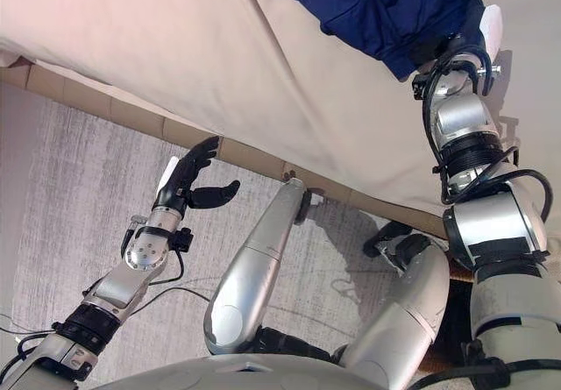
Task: Pick up the clothes from the bed and place them into the basket
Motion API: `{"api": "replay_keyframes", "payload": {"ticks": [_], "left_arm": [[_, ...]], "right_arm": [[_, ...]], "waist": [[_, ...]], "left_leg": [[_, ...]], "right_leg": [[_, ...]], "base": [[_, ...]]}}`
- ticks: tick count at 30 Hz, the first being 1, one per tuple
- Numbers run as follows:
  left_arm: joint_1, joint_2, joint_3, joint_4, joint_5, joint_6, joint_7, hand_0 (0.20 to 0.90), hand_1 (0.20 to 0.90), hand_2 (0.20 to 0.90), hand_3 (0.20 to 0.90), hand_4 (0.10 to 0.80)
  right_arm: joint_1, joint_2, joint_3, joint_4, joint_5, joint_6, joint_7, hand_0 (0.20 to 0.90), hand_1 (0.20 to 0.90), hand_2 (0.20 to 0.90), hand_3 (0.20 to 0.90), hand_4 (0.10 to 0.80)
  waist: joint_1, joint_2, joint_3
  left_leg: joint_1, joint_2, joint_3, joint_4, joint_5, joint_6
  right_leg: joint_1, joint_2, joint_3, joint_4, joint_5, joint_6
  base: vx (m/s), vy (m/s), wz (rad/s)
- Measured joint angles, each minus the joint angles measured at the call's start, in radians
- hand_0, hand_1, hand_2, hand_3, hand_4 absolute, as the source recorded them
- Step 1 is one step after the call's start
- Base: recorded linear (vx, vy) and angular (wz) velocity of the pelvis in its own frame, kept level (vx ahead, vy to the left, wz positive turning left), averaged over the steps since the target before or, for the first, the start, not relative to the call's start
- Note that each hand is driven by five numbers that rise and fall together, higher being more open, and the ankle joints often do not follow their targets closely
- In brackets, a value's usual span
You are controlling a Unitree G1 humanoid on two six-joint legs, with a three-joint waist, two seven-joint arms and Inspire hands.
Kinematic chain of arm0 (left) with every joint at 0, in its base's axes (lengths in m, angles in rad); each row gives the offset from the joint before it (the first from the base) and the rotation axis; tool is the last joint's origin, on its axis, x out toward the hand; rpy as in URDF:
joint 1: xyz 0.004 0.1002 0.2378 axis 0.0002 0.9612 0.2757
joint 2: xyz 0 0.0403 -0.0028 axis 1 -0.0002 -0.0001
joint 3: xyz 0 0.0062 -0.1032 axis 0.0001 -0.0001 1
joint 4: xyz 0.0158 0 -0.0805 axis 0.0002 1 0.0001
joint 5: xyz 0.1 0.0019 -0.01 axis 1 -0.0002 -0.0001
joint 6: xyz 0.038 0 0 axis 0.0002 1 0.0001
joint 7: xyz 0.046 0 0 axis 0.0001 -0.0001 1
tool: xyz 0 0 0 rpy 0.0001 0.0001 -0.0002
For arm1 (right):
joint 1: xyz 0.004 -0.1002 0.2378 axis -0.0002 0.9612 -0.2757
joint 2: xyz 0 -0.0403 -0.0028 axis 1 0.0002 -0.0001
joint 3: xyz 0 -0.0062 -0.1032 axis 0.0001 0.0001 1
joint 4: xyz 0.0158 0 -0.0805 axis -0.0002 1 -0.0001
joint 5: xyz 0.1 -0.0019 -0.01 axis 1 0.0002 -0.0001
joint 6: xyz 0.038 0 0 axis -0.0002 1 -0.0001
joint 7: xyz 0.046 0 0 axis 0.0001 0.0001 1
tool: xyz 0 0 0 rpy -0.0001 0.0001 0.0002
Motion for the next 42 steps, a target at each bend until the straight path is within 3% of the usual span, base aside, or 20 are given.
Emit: {"api": "replay_keyframes", "payload": {"ticks": [5,6,7,8,18,34,42], "left_arm": [[0.007,-0.002,-0.002,-0.023,0.000,-0.004,0.000,0.900,0.900,0.900,0.900,0.800],[0.006,-0.002,-0.002,-0.025,0.000,-0.011,-0.001,0.900,0.900,0.900,0.900,0.800],[0.007,-0.002,-0.002,-0.025,0.000,-0.017,-0.001,0.900,0.900,0.900,0.900,0.800],[0.009,-0.002,-0.002,-0.025,0.000,-0.020,-0.001,0.900,0.900,0.900,0.900,0.800],[0.044,-0.001,0.002,-0.024,0.000,-0.024,-0.002,0.900,0.900,0.900,0.900,0.800],[0.007,-0.004,0.000,-0.025,0.000,0.010,-0.005,0.900,0.900,0.900,0.900,0.800],[-0.006,-0.009,0.000,-0.025,0.000,0.068,-0.029,0.900,0.900,0.900,0.900,0.800]], "right_arm": [[-0.060,-0.022,0.047,0.043,0.011,-0.016,0.038,0.900,0.900,0.900,0.900,0.800],[-0.069,-0.029,0.054,0.046,0.016,-0.020,0.040,0.780,0.780,0.780,0.760,0.660],[-0.074,-0.034,0.055,0.053,0.028,-0.024,0.047,0.622,0.622,0.622,0.576,0.476],[-0.075,-0.038,0.055,0.057,0.029,-0.026,0.051,0.300,0.300,0.300,0.200,0.100],[-0.078,-0.055,0.056,0.071,0.028,-0.070,0.050,0.300,0.300,0.300,0.200,0.100],[-0.035,-0.027,0.073,0.101,0.028,-0.073,0.101,0.300,0.300,0.300,0.200,0.100],[-0.034,-0.040,0.062,0.117,0.029,-0.073,0.106,0.300,0.300,0.300,0.200,0.100]], "waist": [[-0.003,0.003,0.000],[-0.003,0.005,0.000],[-0.002,0.005,0.000],[-0.001,0.005,0.000],[0.002,0.009,-0.001],[0.015,0.009,-0.001],[0.004,0.007,-0.002]], "left_leg": [[-0.036,0.002,-0.015,0.026,-0.002,-0.004],[-0.045,0.002,-0.018,0.028,-0.003,-0.006],[-0.048,0.002,-0.019,0.028,-0.004,-0.009],[-0.048,0.001,-0.019,0.028,-0.005,-0.009],[-0.006,0.001,-0.016,0.000,0.004,-0.012],[0.451,-0.013,0.033,-0.226,0.006,-0.014],[0.602,0.007,0.038,-0.342,0.017,-0.015]], "right_leg": [[-0.034,0.004,-0.003,0.024,-0.006,-0.005],[-0.039,0.004,-0.005,0.026,-0.006,-0.005],[-0.041,0.004,-0.007,0.026,-0.006,-0.005],[-0.041,0.004,-0.005,0.027,-0.006,-0.005],[0.001,0.006,-0.011,0.000,-0.003,-0.009],[0.435,0.000,-0.043,-0.209,0.006,0.002],[0.592,0.021,-0.087,-0.333,0.042,0.046]], "base": [[-0.011,-0.013,0.00],[-0.011,-0.019,0.04],[-0.013,-0.033,0.05],[-0.005,-0.033,0.04],[0.014,-0.001,0.00],[0.058,0.020,-0.03],[0.022,-0.026,-0.06]]}}
